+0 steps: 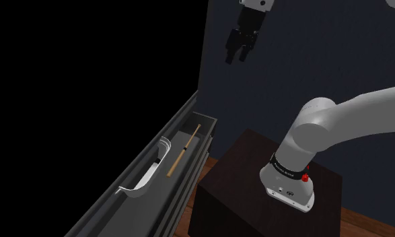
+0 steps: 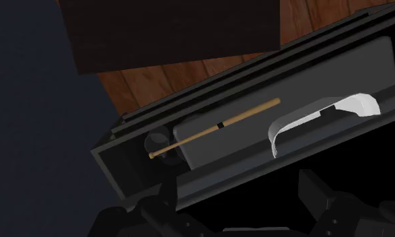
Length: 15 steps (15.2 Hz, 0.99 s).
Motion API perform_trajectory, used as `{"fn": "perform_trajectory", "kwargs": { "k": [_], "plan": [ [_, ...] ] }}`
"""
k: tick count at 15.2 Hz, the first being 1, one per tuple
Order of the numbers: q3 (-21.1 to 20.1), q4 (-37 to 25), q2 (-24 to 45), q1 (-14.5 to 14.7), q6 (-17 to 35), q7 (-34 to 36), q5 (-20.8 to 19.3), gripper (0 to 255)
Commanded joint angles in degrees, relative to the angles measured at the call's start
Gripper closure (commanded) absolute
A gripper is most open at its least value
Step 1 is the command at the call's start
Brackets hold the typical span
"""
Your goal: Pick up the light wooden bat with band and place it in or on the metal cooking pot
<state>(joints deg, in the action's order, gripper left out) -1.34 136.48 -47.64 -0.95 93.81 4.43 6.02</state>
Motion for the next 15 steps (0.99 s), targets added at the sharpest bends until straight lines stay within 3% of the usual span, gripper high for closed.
{"fn": "perform_trajectory", "kwargs": {
  "k": [1, 8, 15],
  "plan": [
    [0.0, 0.0, 0.0, 0.0, 0.0, 0.0, 0.0, 0],
    [-7.1, 8.2, 5.5, -2.7, 12.3, 13.4, 2.9, 0],
    [-14.3, 12.4, 16.1, -5.7, 25.5, 27.0, 4.7, 0]
  ]
}}
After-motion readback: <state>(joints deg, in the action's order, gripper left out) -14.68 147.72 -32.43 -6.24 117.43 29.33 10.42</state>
